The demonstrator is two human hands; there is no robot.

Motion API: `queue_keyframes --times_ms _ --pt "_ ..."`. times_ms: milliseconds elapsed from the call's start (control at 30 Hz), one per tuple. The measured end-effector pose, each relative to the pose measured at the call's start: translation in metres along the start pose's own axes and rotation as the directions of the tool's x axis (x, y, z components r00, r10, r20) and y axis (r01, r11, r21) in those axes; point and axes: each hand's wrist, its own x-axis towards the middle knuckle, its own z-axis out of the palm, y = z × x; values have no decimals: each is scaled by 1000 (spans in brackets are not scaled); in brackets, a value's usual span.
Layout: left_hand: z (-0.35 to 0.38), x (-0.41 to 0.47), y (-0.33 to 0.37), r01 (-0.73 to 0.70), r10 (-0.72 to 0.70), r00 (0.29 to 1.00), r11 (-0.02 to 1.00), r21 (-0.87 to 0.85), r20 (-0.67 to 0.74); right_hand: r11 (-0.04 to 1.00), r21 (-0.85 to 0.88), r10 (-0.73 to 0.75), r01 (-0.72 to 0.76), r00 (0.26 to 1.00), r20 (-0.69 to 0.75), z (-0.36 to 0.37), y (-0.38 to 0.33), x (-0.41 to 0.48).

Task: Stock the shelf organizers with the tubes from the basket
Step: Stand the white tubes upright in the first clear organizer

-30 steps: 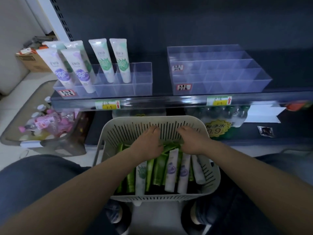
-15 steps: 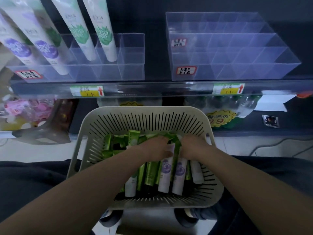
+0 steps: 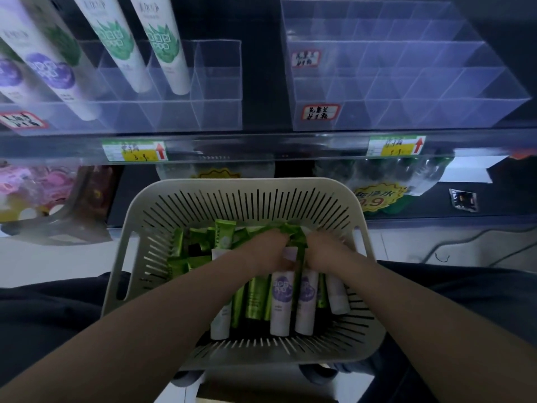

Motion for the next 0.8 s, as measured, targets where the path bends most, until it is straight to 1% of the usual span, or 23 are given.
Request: queue_keyframes --times_ms 67,133,267,367,467,533,633,700,800 --pt "0 -2 -1 -9 9 1000 1000 -3 -20 999 34 0 0 1000 0 -3 -1 -2" --pt "-1 -6 -2 -14 13 999 1000 -14 -37 999 32 -8 8 1000 -14 -4 -2 -5" --pt "-7 -16 -3 9 -9 999 1000 -5 -37 999 29 -12 13 1000 -27 -2 -3 -13" --pt "-14 -28 -5 15 -16 999 999 -31 -35 999 34 -12 13 999 -42 -2 -5 -23" --pt "-22 -41 -9 21 -23 999 998 -60 -33 999 42 -28 32 996 -80 -4 -3 -32" --pt "-27 -50 -11 18 -21 999 997 -72 -39 996 79 -33 42 993 -110 -6 -2 -37" --pt "-32 -64 -12 17 -23 997 996 -85 -77 991 125 -28 48 988 -151 -11 -5 -46" --pt "-36 -73 -12 20 -34 994 992 -123 -108 986 158 -31 60 983 -182 -16 -8 -53" --pt "-46 -86 -9 27 -51 985 989 -148 -166 979 172 -68 110 971 -230 -25 -15 -62"
